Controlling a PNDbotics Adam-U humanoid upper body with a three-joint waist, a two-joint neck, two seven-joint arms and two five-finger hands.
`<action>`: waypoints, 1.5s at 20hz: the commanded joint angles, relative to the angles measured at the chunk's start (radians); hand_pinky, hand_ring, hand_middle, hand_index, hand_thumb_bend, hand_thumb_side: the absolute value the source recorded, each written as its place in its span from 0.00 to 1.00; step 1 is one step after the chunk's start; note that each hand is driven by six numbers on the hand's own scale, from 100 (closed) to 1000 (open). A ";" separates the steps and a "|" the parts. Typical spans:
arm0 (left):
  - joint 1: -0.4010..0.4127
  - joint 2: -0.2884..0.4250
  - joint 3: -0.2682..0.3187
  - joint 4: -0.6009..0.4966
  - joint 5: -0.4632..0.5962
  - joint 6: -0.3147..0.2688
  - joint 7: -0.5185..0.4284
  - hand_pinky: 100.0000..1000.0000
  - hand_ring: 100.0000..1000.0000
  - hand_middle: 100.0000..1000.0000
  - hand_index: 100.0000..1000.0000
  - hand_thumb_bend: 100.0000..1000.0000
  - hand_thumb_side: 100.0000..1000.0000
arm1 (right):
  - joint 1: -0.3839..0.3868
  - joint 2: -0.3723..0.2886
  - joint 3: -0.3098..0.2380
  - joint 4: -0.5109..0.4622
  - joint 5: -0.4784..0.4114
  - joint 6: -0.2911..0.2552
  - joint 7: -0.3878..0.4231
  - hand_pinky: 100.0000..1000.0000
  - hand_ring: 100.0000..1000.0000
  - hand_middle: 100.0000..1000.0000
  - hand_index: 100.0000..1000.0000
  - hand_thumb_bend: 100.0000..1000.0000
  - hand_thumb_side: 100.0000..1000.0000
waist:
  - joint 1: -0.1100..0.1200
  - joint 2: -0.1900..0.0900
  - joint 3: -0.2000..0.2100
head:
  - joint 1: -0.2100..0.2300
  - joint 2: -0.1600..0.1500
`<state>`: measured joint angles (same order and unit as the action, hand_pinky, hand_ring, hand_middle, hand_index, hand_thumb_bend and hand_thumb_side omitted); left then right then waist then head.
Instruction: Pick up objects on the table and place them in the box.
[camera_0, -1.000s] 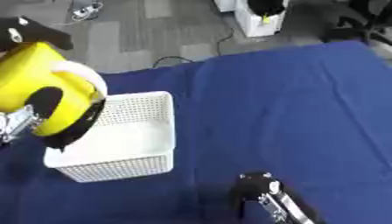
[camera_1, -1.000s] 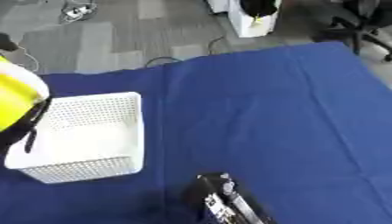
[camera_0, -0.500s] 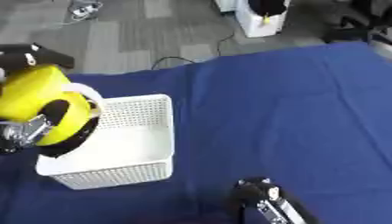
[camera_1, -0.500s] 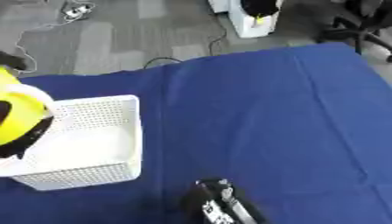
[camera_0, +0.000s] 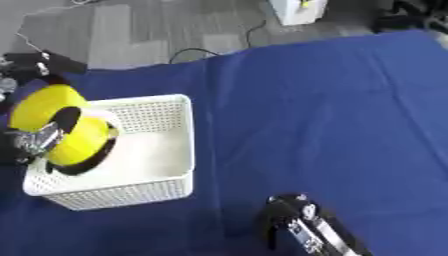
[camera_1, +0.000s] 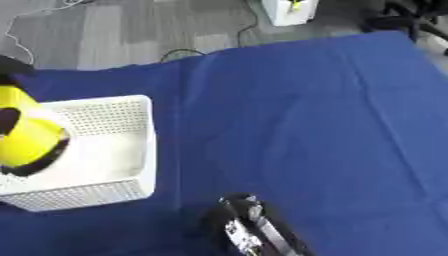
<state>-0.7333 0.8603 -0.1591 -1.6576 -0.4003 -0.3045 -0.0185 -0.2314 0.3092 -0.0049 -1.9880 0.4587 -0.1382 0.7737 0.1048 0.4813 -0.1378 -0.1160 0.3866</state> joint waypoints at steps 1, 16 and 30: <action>-0.022 0.014 0.003 0.014 -0.040 -0.022 0.003 0.85 0.71 0.81 0.94 0.05 0.91 | -0.010 0.016 0.005 -0.012 0.006 0.002 0.003 0.25 0.36 0.39 0.57 0.00 1.00 | 0.002 -0.017 0.000 | 0.010 0.000; 0.045 0.047 0.028 -0.031 -0.099 -0.035 0.007 0.97 0.80 0.92 0.98 0.06 0.93 | 0.006 0.002 0.000 -0.012 -0.007 0.007 -0.001 0.25 0.36 0.39 0.57 0.00 1.00 | 0.000 -0.044 0.019 | -0.003 -0.015; 0.393 0.125 0.081 -0.335 0.017 0.284 0.118 0.46 0.45 0.65 0.88 0.00 0.86 | 0.145 -0.008 0.006 -0.012 -0.081 -0.077 -0.033 0.26 0.36 0.39 0.56 0.00 0.91 | -0.076 -0.170 0.129 | -0.015 -0.068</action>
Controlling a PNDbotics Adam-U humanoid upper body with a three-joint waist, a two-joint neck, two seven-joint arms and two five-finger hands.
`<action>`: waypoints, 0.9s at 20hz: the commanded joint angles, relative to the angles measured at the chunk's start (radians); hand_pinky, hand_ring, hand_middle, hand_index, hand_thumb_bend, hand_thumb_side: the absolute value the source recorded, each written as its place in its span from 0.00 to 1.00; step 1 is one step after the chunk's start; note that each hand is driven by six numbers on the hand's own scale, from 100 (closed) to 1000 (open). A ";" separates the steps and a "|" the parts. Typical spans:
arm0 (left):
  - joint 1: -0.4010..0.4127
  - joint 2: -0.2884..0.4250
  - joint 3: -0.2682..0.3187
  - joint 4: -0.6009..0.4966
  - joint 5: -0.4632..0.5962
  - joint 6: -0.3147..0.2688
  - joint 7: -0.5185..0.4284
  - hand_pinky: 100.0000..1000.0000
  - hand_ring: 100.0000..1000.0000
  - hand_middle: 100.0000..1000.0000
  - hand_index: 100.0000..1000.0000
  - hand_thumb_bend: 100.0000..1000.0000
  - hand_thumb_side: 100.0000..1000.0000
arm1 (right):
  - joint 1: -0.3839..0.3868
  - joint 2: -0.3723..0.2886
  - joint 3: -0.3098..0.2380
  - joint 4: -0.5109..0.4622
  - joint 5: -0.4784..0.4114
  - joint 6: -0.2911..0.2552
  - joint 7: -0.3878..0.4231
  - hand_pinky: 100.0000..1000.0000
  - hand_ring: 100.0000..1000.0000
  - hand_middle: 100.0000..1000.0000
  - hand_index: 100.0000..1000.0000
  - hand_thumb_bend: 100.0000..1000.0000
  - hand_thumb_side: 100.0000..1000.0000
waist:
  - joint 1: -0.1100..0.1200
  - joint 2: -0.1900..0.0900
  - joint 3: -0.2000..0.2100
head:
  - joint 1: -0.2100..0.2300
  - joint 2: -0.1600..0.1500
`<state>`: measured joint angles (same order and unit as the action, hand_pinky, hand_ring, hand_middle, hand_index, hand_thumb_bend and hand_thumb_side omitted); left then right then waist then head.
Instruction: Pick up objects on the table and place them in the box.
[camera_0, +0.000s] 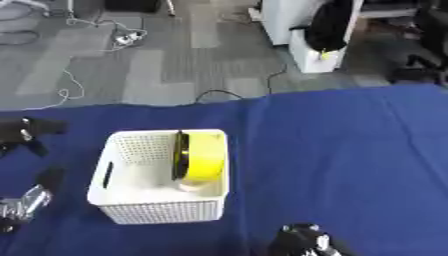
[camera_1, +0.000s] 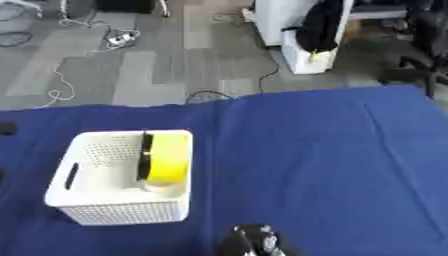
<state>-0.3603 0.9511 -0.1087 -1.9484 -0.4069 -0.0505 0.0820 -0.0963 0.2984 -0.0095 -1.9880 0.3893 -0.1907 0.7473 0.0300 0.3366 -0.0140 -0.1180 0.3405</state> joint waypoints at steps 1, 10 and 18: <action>0.040 0.025 0.036 -0.048 0.030 0.035 0.030 0.28 0.38 0.58 0.85 0.00 0.84 | 0.017 0.005 0.010 -0.012 -0.013 -0.034 -0.010 0.26 0.36 0.39 0.56 0.00 0.90 | -0.007 -0.029 0.011 | -0.015 -0.025; 0.184 -0.283 0.033 -0.052 0.062 -0.006 0.146 0.00 0.00 0.04 0.43 0.00 0.62 | 0.029 0.030 -0.002 -0.012 0.004 -0.089 -0.042 0.26 0.36 0.39 0.56 0.00 0.84 | -0.039 -0.030 0.056 | -0.026 -0.030; 0.259 -0.601 -0.033 -0.052 0.184 -0.073 0.099 0.00 0.00 0.00 0.19 0.00 0.55 | 0.009 0.032 0.005 -0.012 -0.023 -0.102 -0.073 0.23 0.35 0.39 0.55 0.00 0.79 | -0.043 -0.025 0.082 | -0.046 -0.037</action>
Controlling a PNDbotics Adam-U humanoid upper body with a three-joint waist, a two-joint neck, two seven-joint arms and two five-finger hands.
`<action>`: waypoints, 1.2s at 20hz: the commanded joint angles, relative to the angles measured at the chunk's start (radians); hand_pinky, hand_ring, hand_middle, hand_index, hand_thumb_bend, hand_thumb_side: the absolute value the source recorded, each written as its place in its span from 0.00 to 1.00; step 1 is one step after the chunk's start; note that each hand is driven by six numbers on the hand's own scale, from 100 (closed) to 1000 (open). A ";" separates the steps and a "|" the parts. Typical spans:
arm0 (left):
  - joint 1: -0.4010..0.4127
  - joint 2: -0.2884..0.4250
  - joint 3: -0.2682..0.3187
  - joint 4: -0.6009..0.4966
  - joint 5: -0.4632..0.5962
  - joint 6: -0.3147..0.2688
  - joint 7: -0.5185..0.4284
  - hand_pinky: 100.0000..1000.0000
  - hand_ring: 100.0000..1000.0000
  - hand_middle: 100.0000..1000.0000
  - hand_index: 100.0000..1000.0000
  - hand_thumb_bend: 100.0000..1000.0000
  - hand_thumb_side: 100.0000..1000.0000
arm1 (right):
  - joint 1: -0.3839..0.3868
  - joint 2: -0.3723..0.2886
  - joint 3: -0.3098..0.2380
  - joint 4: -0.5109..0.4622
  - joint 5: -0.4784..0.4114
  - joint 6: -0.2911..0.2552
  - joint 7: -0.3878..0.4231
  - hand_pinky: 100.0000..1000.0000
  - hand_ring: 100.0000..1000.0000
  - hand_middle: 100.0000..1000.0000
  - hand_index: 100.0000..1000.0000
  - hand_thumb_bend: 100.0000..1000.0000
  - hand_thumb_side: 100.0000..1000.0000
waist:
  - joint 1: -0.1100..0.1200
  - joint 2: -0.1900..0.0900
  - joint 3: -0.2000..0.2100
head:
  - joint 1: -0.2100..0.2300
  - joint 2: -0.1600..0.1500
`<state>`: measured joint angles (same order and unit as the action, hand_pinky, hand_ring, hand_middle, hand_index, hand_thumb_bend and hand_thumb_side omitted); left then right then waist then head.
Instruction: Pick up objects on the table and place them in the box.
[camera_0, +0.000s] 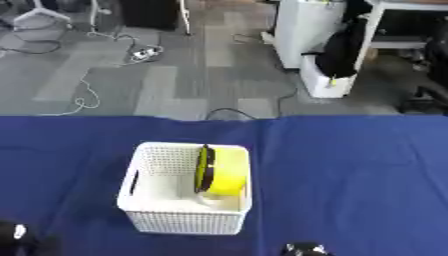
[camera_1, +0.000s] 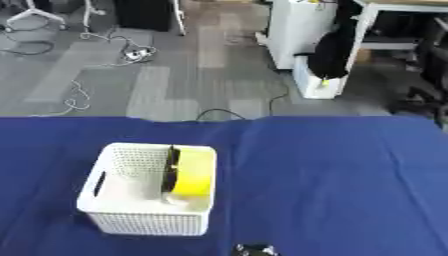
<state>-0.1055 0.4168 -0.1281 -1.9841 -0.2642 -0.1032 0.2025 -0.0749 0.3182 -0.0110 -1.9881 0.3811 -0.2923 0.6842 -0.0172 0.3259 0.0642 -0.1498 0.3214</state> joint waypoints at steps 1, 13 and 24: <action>0.005 -0.099 -0.019 -0.016 0.060 -0.027 -0.035 0.00 0.00 0.00 0.18 0.00 0.55 | -0.016 0.012 0.008 -0.012 -0.022 0.002 -0.012 0.21 0.34 0.39 0.55 0.00 0.79 | 0.003 -0.015 0.007 | -0.017 -0.017; -0.061 -0.147 -0.063 -0.016 0.198 -0.115 -0.164 0.00 0.00 0.00 0.09 0.00 0.47 | 0.004 0.013 0.052 -0.012 -0.133 -0.006 -0.009 0.00 0.01 0.02 0.21 0.00 0.68 | -0.003 -0.045 -0.026 | -0.027 0.006; -0.069 -0.147 -0.070 -0.016 0.215 -0.153 -0.219 0.00 0.00 0.00 0.07 0.00 0.39 | 0.023 0.004 0.070 -0.012 -0.190 -0.030 0.028 0.00 0.00 0.00 0.00 0.00 0.64 | -0.007 -0.053 -0.037 | -0.037 0.010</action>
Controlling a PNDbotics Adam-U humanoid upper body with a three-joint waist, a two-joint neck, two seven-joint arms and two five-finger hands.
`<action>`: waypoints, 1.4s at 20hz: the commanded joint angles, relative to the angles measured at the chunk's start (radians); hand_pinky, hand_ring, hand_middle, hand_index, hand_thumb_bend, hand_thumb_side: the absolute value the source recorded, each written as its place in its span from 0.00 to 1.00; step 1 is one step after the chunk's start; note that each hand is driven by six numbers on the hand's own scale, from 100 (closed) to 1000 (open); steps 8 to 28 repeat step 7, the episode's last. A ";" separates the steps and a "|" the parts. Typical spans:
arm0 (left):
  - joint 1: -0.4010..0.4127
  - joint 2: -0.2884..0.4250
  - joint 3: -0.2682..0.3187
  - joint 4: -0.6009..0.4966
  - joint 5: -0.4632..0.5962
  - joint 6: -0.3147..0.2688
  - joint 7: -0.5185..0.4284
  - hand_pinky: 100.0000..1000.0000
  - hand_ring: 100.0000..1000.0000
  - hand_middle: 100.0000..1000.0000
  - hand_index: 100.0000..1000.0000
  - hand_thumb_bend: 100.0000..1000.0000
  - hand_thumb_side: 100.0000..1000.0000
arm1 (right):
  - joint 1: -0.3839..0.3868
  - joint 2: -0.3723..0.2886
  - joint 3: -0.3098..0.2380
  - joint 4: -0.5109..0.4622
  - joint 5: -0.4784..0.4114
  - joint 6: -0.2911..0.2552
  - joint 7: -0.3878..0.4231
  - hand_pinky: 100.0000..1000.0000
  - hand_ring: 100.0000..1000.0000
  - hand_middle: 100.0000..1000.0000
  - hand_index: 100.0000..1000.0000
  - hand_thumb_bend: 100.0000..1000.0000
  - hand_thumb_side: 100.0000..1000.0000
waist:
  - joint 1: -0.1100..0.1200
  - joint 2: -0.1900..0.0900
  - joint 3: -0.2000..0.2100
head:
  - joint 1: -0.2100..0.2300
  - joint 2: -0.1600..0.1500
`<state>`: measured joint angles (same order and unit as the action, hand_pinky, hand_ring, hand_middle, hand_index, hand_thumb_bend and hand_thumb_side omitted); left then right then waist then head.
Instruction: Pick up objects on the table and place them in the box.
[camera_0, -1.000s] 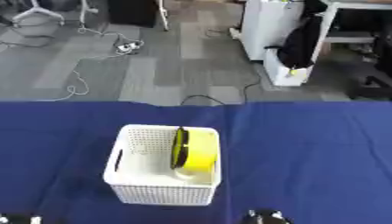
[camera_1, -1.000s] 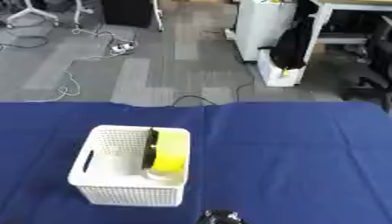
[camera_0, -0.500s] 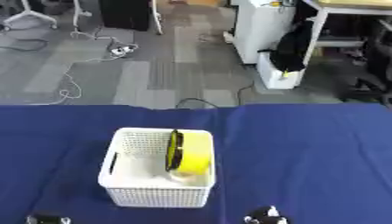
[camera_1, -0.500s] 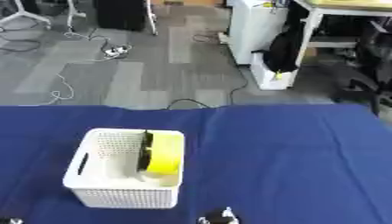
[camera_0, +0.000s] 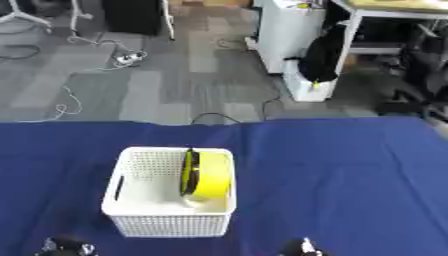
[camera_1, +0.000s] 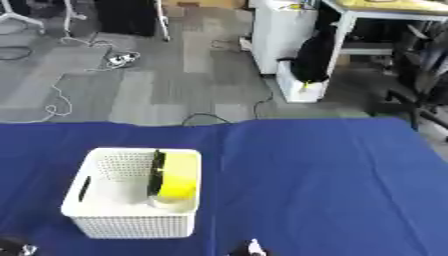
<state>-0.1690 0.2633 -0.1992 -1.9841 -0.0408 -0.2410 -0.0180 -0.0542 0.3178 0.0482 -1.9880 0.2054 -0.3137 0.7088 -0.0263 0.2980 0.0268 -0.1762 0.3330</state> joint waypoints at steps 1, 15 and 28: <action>-0.007 0.007 0.002 -0.016 -0.011 -0.025 0.009 0.00 0.00 0.00 0.07 0.00 0.39 | 0.002 0.003 0.012 -0.012 -0.020 -0.017 0.006 0.00 0.00 0.00 0.00 0.00 0.64 | 0.002 -0.026 0.000 | -0.010 -0.003; -0.010 0.008 0.001 -0.016 -0.014 -0.063 0.033 0.00 0.00 0.00 0.09 0.00 0.42 | 0.012 -0.018 0.016 -0.012 -0.058 -0.071 0.040 0.00 0.00 0.00 0.00 0.00 0.62 | 0.005 -0.035 -0.002 | -0.024 0.067; -0.010 0.008 0.001 -0.016 -0.014 -0.063 0.033 0.00 0.00 0.00 0.09 0.00 0.42 | 0.012 -0.018 0.016 -0.012 -0.058 -0.071 0.040 0.00 0.00 0.00 0.00 0.00 0.62 | 0.005 -0.035 -0.002 | -0.024 0.067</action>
